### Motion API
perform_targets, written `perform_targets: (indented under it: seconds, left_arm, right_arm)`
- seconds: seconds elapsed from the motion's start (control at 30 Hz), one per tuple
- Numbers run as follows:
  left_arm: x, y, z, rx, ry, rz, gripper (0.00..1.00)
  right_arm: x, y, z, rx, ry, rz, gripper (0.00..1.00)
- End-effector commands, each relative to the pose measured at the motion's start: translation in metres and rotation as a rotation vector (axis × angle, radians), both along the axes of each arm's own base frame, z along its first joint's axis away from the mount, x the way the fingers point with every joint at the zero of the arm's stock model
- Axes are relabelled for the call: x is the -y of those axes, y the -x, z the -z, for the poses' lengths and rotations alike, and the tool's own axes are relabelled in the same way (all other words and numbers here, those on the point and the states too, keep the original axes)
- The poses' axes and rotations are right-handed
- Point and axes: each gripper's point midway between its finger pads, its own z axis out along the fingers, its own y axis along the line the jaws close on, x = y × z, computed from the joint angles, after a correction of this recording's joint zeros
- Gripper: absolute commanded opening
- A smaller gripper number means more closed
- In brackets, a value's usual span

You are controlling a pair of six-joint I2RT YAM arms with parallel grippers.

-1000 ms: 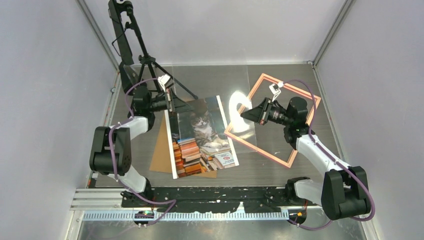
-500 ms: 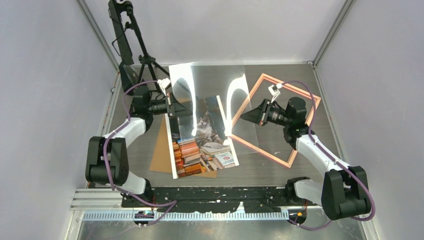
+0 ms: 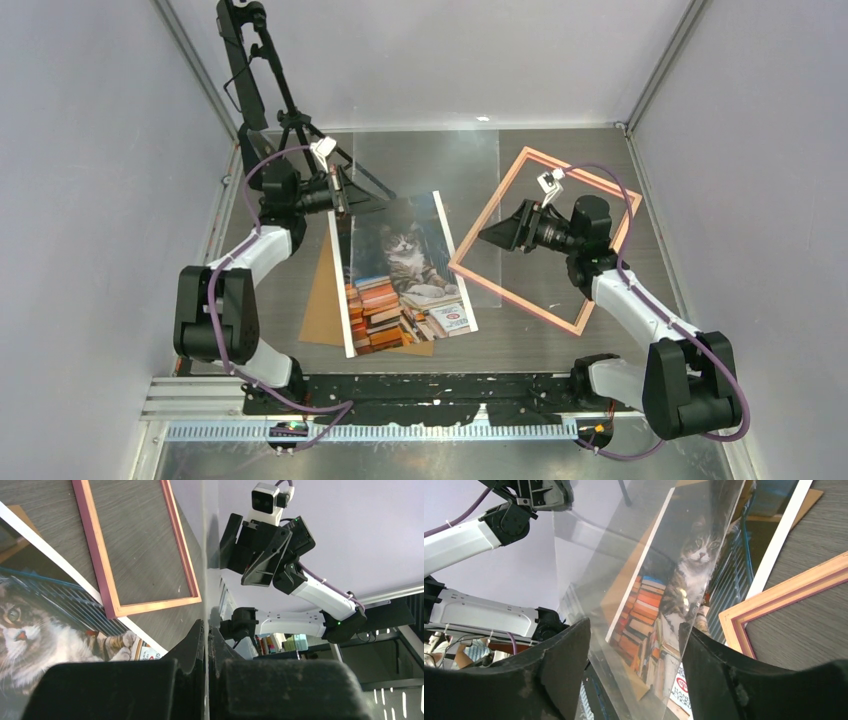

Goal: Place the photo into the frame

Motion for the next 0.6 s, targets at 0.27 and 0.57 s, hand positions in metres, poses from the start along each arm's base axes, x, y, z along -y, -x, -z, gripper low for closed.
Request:
perform_targets:
  seconds: [0.27, 0.57]
  left_arm:
    - [-0.004, 0.001, 0.018, 0.013, -0.062, -0.043, 0.0]
    - [-0.012, 0.007, 0.049, -0.086, -0.11, -0.128, 0.0]
  right_arm:
    - [0.026, -0.02, -0.013, 0.086, 0.117, 0.108, 0.97]
    - [0.074, -0.039, -0.019, 0.085, 0.262, 0.301, 0.99]
